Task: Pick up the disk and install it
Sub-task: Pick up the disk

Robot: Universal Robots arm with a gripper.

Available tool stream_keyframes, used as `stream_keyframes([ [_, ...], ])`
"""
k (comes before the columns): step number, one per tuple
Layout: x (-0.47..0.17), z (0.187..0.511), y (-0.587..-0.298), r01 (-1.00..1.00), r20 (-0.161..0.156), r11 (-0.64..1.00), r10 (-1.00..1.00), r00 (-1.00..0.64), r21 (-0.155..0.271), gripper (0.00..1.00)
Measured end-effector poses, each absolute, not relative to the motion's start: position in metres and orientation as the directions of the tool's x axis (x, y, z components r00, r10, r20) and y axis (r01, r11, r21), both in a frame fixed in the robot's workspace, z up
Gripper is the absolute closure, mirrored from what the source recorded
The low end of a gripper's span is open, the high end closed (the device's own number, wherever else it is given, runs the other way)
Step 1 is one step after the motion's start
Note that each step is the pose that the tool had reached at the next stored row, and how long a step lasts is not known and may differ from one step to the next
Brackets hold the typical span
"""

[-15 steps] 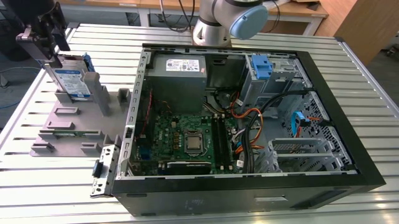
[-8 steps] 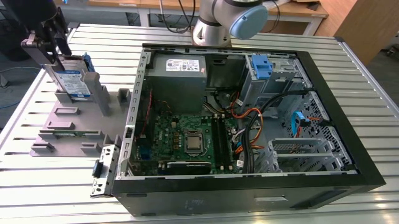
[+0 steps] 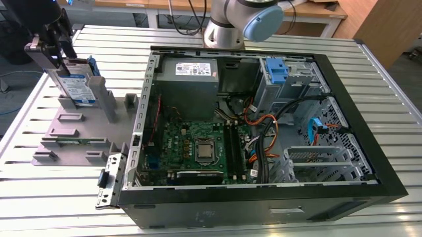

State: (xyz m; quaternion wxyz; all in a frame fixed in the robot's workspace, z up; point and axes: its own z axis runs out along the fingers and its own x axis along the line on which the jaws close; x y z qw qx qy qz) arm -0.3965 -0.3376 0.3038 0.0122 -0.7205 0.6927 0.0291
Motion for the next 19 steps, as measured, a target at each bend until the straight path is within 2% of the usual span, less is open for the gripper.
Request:
stream_keyframes([
  [19, -0.3965, 0.3043, -0.3377, -0.999, -0.063, -0.040, -0.997, 0.039, 0.019, 0.36],
])
